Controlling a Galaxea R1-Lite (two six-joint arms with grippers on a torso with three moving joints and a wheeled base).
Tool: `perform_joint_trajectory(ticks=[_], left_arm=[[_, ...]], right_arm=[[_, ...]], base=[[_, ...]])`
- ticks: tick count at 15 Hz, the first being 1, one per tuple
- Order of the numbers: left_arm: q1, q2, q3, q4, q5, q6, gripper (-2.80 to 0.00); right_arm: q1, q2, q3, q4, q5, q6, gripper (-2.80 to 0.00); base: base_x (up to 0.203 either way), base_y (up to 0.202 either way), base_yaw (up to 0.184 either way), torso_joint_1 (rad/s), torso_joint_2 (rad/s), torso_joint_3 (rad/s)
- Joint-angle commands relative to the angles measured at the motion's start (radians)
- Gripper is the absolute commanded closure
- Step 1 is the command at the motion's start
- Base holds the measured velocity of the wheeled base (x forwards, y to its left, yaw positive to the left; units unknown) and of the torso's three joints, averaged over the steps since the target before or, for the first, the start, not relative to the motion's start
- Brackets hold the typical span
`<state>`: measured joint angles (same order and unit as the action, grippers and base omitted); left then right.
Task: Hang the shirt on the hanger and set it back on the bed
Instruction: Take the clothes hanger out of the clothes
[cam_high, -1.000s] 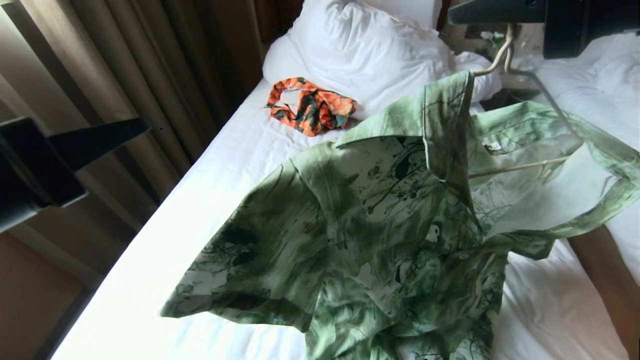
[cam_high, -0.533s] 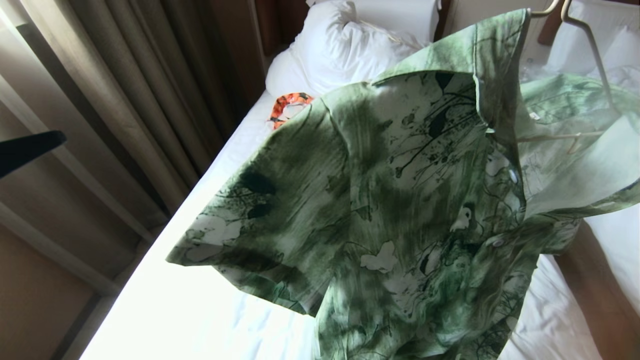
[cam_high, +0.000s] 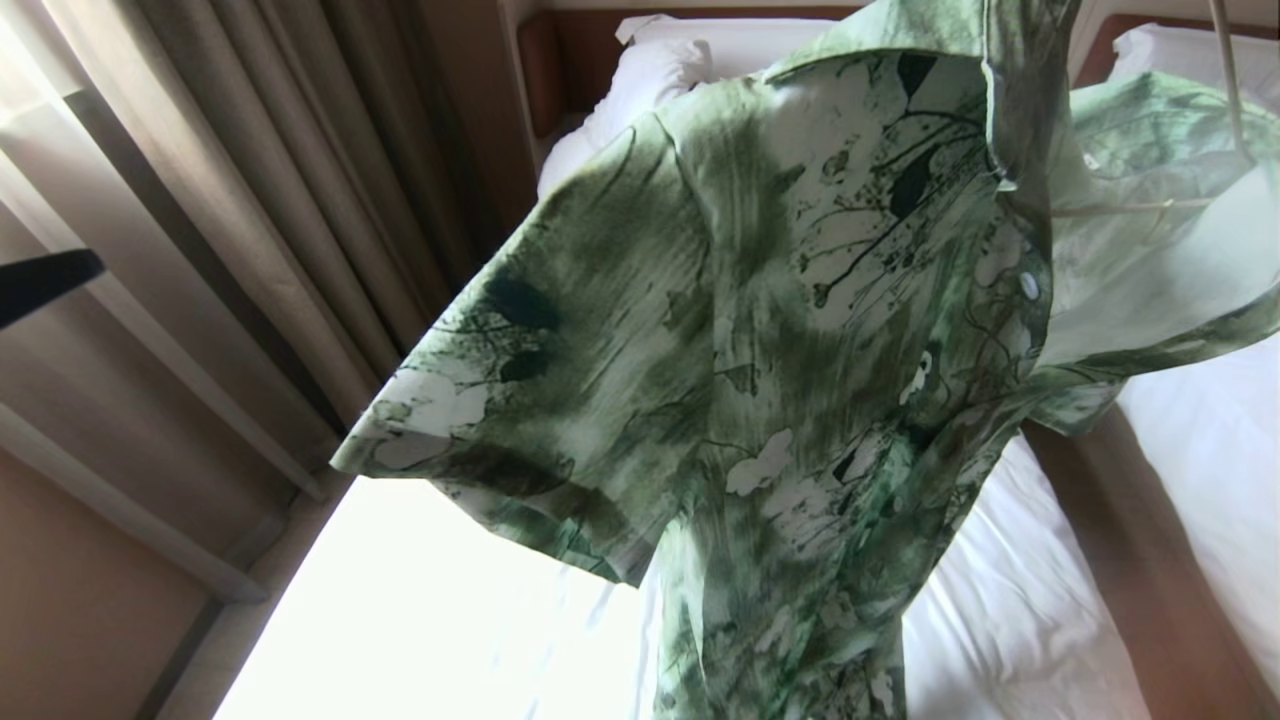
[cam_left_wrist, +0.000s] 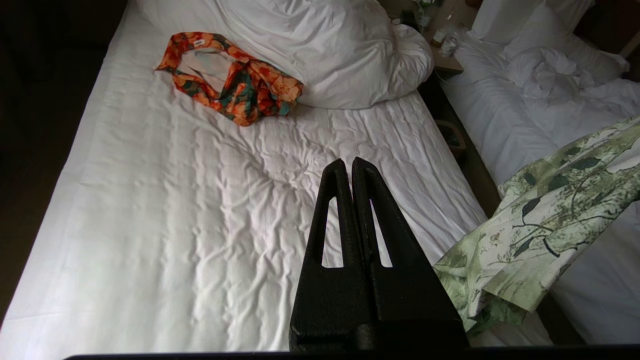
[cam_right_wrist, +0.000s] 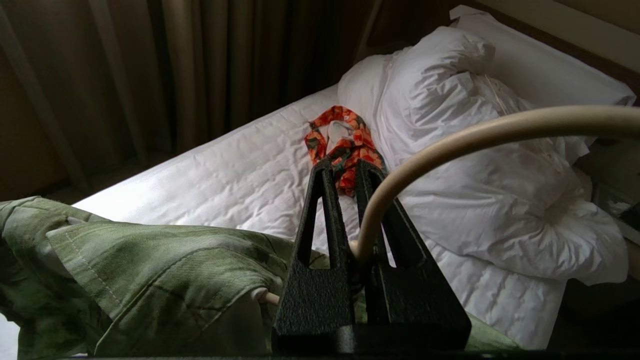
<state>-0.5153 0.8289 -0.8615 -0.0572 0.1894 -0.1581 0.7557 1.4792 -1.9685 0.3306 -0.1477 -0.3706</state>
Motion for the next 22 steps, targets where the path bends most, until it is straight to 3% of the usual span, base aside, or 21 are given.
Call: perform_joint_trajectory(ticks=[1, 8, 10, 13, 18, 19, 22], left_arm=[[-0.002, 0.001, 0.001, -0.003, -0.001, -0.001, 0.00], [-0.014, 0.013, -0.005, 0.003, -0.001, 0.000, 0.00], [-0.051, 0.025, -0.007, 0.017, 0.005, 0.010, 0.00], [-0.080, 0.062, -0.097, 0.141, 0.001, 0.025, 0.00], [-0.171, 0.113, -0.141, 0.158, -0.001, 0.030, 0.00], [-0.191, 0.113, -0.137, 0.161, 0.001, 0.031, -2.80], [-0.253, 0.110, -0.125, 0.164, 0.001, 0.060, -2.80]], right_arm=[[-0.001, -0.002, 0.000, -0.026, -0.001, -0.023, 0.00], [-0.016, -0.003, 0.011, -0.073, 0.000, -0.024, 0.00], [-0.033, -0.010, 0.033, -0.065, 0.000, -0.010, 0.00], [-0.039, -0.010, 0.037, 0.001, -0.019, 0.022, 0.00], [-0.062, 0.033, 0.033, 0.003, -0.034, 0.047, 0.00], [-0.063, 0.041, 0.034, 0.002, -0.051, 0.048, 0.00], [-0.069, 0.065, 0.033, 0.001, -0.056, 0.050, 0.00]], base=[[0.000, 0.000, 0.000, 0.194, -0.48, -0.290], [0.000, 0.000, 0.000, 0.147, -0.36, -0.208], [0.000, 0.000, 0.000, 0.005, -0.02, -0.015], [0.000, 0.000, 0.000, 0.000, 0.00, 0.000], [0.000, 0.000, 0.000, 0.000, 0.00, 0.000], [0.000, 0.000, 0.000, 0.000, 0.00, 0.000], [0.000, 0.000, 0.000, 0.000, 0.00, 0.000]])
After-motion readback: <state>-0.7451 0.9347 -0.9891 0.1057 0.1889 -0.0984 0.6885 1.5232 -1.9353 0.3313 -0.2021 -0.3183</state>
